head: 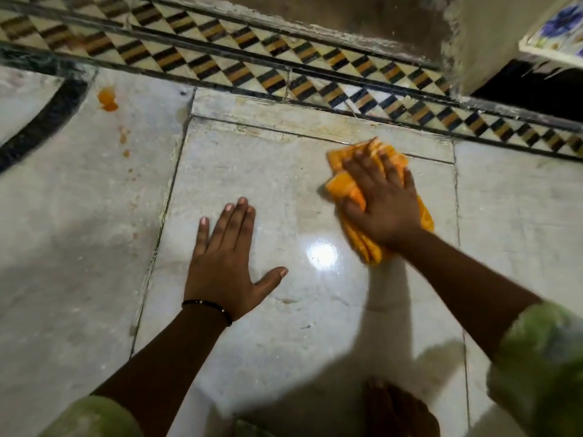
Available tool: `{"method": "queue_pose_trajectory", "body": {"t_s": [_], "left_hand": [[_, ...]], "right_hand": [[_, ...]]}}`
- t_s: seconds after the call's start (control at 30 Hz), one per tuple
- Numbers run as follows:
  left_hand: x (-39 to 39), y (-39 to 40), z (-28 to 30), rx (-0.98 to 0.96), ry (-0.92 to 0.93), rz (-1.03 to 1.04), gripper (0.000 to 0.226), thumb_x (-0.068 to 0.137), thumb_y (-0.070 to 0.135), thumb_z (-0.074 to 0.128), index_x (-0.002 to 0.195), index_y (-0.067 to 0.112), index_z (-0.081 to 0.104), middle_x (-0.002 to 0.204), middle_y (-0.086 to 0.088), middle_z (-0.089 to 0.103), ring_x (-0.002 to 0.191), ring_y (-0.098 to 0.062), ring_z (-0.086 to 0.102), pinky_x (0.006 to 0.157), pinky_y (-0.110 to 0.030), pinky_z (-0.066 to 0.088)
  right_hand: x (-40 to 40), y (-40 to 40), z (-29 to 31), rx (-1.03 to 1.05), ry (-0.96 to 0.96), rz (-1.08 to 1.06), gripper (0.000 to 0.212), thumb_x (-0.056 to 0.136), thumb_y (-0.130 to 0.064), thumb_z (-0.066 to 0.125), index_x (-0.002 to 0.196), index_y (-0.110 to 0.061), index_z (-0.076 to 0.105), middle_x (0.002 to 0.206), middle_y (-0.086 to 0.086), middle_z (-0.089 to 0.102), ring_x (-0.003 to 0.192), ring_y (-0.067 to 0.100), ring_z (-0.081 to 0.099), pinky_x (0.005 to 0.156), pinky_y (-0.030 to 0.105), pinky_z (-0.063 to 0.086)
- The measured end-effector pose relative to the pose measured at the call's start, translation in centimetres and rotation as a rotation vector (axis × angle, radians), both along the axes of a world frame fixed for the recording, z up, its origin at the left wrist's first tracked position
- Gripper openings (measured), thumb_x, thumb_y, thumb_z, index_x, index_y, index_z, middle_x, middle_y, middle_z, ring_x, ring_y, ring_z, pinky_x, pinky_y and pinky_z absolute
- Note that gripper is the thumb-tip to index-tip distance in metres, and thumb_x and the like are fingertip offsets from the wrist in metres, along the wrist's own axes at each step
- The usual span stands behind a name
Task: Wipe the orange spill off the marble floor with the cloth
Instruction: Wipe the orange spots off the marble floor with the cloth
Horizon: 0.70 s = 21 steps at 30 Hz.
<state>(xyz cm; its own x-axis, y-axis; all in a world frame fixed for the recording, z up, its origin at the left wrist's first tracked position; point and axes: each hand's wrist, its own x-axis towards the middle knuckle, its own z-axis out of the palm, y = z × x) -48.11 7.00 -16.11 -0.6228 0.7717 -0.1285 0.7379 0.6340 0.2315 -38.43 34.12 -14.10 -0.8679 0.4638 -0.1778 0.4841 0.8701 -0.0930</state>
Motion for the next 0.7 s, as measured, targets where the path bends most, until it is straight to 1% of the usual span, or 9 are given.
{"method": "queue_pose_trajectory", "body": {"t_s": [0.07,0.13,0.2,0.27,0.33,0.43,0.57,0.63,0.7], "left_hand": [[0.0,0.0,-0.2,0.007,0.025,0.002,0.098,0.079,0.075,0.034,0.150,0.009,0.018,0.159,-0.007,0.014,0.146,-0.022,0.013,0.118,-0.048,0.009],[0.0,0.0,-0.1,-0.002,0.035,-0.002,0.098,0.079,0.075,0.035,0.150,0.009,0.019,0.158,-0.008,0.016,0.146,-0.023,0.016,0.117,-0.048,0.010],[-0.1,0.0,-0.1,-0.006,0.036,0.004,0.098,0.079,0.075,0.036,0.150,0.009,0.020,0.158,-0.008,0.017,0.145,-0.023,0.017,0.117,-0.048,0.010],[0.0,0.0,0.1,-0.005,0.026,0.001,0.098,0.079,0.074,0.036,0.150,0.008,0.021,0.158,-0.008,0.018,0.145,-0.023,0.018,0.117,-0.048,0.009],[0.1,-0.1,0.1,0.018,0.009,0.003,0.097,0.080,0.074,0.037,0.150,0.008,0.020,0.158,-0.008,0.017,0.146,-0.022,0.016,0.118,-0.046,0.007],[0.2,-0.2,-0.1,0.043,0.020,0.004,0.097,0.080,0.074,0.038,0.150,0.009,0.018,0.159,-0.007,0.015,0.146,-0.021,0.014,0.118,-0.046,0.007],[0.1,-0.2,-0.3,0.040,0.037,-0.001,0.098,0.080,0.074,0.036,0.150,0.009,0.018,0.159,-0.007,0.014,0.146,-0.021,0.013,0.119,-0.047,0.008],[0.2,-0.2,-0.3,0.029,0.031,0.000,0.098,0.080,0.074,0.035,0.150,0.008,0.018,0.159,-0.007,0.015,0.146,-0.021,0.013,0.119,-0.047,0.009],[0.1,-0.2,-0.2,0.031,0.019,0.005,0.097,0.080,0.075,0.035,0.150,0.009,0.020,0.159,-0.007,0.016,0.146,-0.021,0.014,0.118,-0.047,0.009]], "right_hand": [[-4.0,1.3,-0.4,-0.016,0.017,-0.193,0.075,0.085,-0.069,0.019,0.152,-0.036,0.009,0.162,-0.005,0.005,0.148,0.029,-0.002,0.113,0.062,-0.004],[-7.5,-0.4,-0.4,-0.017,0.030,-0.270,0.071,0.091,-0.064,0.025,0.153,-0.032,0.008,0.162,-0.003,0.004,0.147,0.031,-0.006,0.111,0.065,-0.007],[-7.8,-3.4,-0.4,-0.043,0.037,-0.128,0.069,0.092,-0.061,0.027,0.153,-0.032,0.008,0.162,-0.004,0.004,0.148,0.029,-0.007,0.111,0.066,-0.006],[-4.4,-5.2,-0.1,-0.043,0.013,0.094,0.070,0.089,-0.062,0.024,0.152,-0.035,0.009,0.161,-0.007,0.005,0.148,0.027,-0.004,0.110,0.068,0.001],[-0.4,-4.1,0.1,-0.018,-0.014,0.206,0.074,0.084,-0.066,0.020,0.151,-0.037,0.012,0.161,-0.009,0.008,0.148,0.026,0.000,0.109,0.069,0.008],[0.9,0.1,0.2,0.008,-0.028,0.088,0.078,0.080,-0.070,0.017,0.151,-0.039,0.013,0.161,-0.009,0.008,0.148,0.025,0.002,0.109,0.069,0.008],[-5.7,0.4,-0.2,-0.037,0.023,-0.177,0.072,0.087,-0.066,0.023,0.152,-0.037,0.010,0.162,-0.007,0.005,0.148,0.027,-0.004,0.110,0.068,-0.001],[-7.2,-2.0,-0.3,-0.050,0.028,-0.134,0.068,0.092,-0.061,0.028,0.152,-0.035,0.009,0.162,-0.006,0.004,0.148,0.028,-0.006,0.110,0.067,-0.004],[-5.5,-4.6,-0.4,-0.031,0.039,0.072,0.068,0.091,-0.061,0.029,0.152,-0.036,0.009,0.162,-0.007,0.005,0.148,0.027,-0.005,0.111,0.067,0.000]]}}
